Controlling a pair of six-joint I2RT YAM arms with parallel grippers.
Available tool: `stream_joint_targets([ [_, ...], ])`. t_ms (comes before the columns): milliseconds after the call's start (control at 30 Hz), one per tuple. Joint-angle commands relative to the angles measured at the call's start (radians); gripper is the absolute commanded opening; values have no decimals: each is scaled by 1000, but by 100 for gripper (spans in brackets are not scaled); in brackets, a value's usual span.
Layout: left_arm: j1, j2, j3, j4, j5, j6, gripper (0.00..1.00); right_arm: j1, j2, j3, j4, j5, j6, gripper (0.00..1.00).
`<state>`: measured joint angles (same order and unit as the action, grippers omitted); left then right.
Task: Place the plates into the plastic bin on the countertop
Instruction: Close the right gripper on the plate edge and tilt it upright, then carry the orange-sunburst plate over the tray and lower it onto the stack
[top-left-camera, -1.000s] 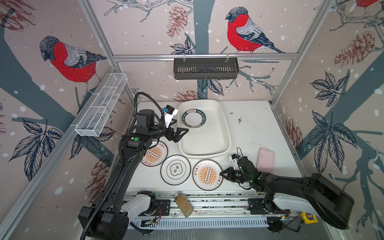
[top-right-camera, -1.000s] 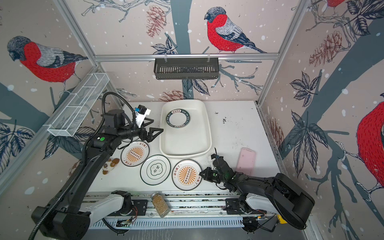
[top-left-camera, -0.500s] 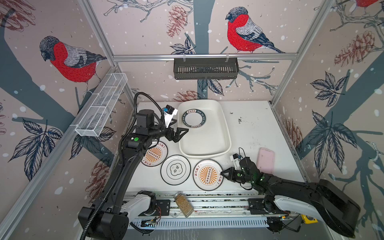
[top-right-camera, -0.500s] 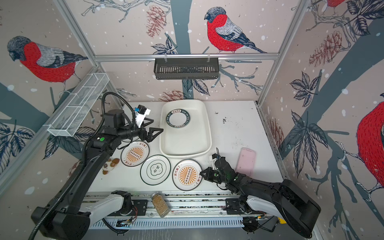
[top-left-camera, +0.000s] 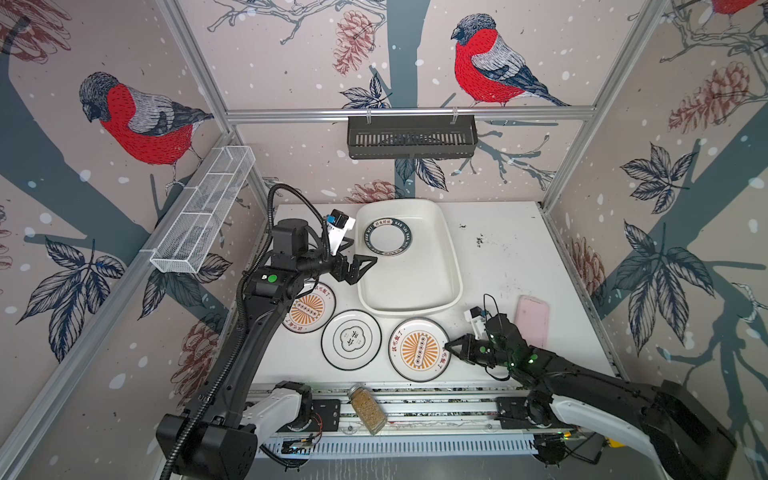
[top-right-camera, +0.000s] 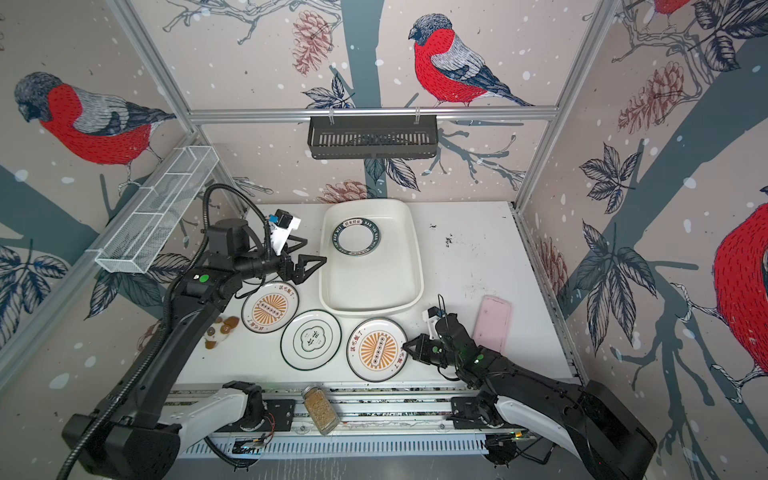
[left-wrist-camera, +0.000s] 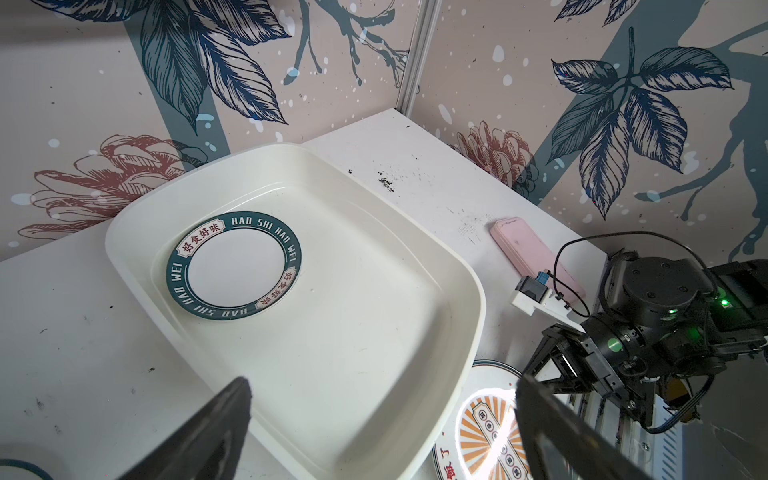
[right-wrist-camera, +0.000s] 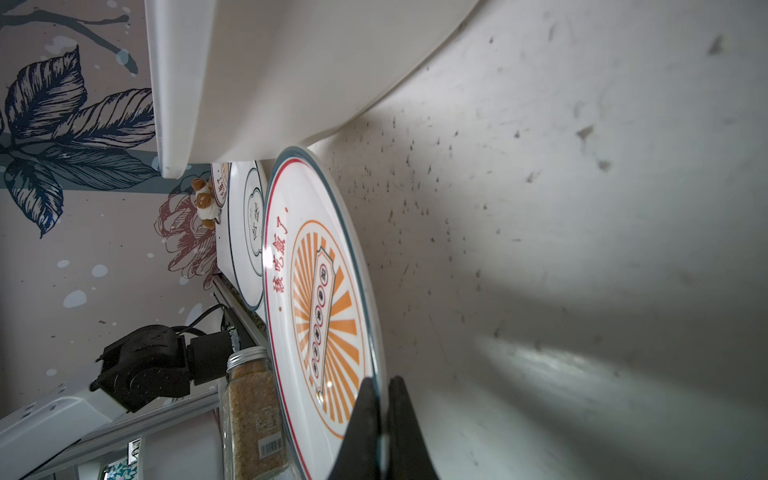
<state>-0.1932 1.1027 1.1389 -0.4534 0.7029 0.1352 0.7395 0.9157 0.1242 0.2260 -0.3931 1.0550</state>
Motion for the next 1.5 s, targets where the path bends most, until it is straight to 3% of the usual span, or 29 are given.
stream_joint_targets([
  [0,0,2,11,34,16,1,98,-6,-21,7,-35,-27,-27,2],
  [667,0,19,69,-4,-34,43,98,-13,-235,83,-336,-74,-66,2],
  [933,10,11,39,-2,-61,50,98,-12,-278,200,-488,-82,-111,2],
  [1300,129,-103,-23,51,-39,1,98,-42,-117,447,-540,-81,-196,2],
  [1467,144,-141,-36,56,-19,-10,98,-128,14,564,-504,-76,-239,2],
])
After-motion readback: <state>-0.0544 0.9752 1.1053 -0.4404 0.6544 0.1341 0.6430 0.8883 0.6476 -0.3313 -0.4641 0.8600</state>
